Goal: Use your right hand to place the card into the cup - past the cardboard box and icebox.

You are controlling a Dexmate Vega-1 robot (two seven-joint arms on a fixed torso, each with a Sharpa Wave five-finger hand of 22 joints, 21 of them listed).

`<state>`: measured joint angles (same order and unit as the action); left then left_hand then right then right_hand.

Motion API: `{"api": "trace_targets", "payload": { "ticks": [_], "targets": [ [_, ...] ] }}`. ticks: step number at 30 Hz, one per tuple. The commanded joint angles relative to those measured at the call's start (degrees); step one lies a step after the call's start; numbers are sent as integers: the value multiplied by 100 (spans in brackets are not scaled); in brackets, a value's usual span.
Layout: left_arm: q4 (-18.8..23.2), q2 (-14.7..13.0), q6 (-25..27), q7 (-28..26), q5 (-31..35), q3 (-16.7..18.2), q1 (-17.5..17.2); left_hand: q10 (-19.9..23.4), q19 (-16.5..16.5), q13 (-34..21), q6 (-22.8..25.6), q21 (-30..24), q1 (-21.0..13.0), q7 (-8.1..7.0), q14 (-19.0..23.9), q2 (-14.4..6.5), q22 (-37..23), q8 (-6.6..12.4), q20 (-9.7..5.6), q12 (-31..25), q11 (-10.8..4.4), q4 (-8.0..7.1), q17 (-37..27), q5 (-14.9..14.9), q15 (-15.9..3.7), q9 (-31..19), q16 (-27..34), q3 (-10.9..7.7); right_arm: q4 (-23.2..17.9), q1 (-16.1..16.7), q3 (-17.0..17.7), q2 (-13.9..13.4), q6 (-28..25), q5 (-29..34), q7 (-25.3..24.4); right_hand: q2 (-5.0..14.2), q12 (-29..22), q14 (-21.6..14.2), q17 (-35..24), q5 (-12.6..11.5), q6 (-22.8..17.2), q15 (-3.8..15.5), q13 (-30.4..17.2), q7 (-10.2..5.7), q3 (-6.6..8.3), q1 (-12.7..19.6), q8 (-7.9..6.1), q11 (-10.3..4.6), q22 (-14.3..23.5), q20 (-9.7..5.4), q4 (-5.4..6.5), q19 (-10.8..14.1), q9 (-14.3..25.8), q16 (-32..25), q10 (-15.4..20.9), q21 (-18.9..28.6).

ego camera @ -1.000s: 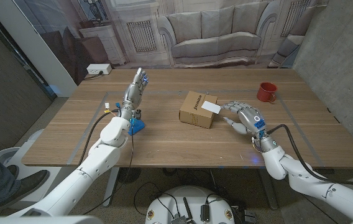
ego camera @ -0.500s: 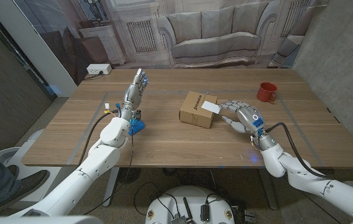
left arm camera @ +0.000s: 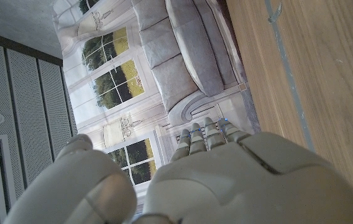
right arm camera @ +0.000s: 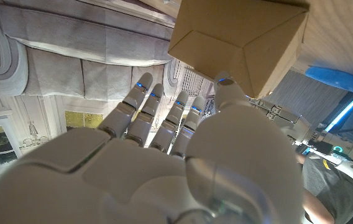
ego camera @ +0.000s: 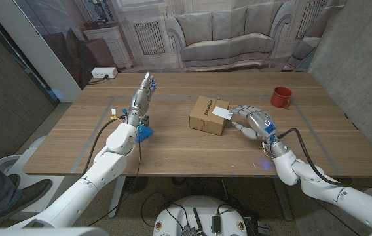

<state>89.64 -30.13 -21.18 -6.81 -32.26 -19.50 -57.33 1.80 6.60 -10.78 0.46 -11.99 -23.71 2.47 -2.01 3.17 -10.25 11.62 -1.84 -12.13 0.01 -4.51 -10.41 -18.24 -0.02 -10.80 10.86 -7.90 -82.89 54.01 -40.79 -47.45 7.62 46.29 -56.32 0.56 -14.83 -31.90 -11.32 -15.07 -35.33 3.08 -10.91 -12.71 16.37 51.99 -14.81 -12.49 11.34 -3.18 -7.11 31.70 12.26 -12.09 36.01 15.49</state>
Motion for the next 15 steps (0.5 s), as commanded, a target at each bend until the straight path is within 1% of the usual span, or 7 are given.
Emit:
{"api": "trace_targets", "payload": {
  "ticks": [1, 15],
  "targets": [
    [38, -43, 52, -99, 111, -8, -26, 10, -9, -30, 28, 29, -39, -2, -32, -19, -19, -14, 34, 24, 8, -12, -16, -2, 8, -7, 1, 34, 176, -161, -128, 124, 92, -6, -47, 28, 23, -47, -22, -37, -41, 843, -16, -12, -3, -1, 20, 6, 9, -586, 4, 58, 12, 0, -18, 34],
    [189, -112, 31, -178, 151, 50, -179, 16, -11, -30, 23, 31, -45, -1, -40, -25, -19, -18, 37, 22, 12, -12, -16, 0, 5, -7, -2, 51, 382, -331, -283, 215, 191, 8, -14, 45, 40, -49, -20, -43, -31, 859, -15, -12, -1, 27, 33, 5, 11, -579, -3, 62, 11, 13, -26, 33]
  ]
}}
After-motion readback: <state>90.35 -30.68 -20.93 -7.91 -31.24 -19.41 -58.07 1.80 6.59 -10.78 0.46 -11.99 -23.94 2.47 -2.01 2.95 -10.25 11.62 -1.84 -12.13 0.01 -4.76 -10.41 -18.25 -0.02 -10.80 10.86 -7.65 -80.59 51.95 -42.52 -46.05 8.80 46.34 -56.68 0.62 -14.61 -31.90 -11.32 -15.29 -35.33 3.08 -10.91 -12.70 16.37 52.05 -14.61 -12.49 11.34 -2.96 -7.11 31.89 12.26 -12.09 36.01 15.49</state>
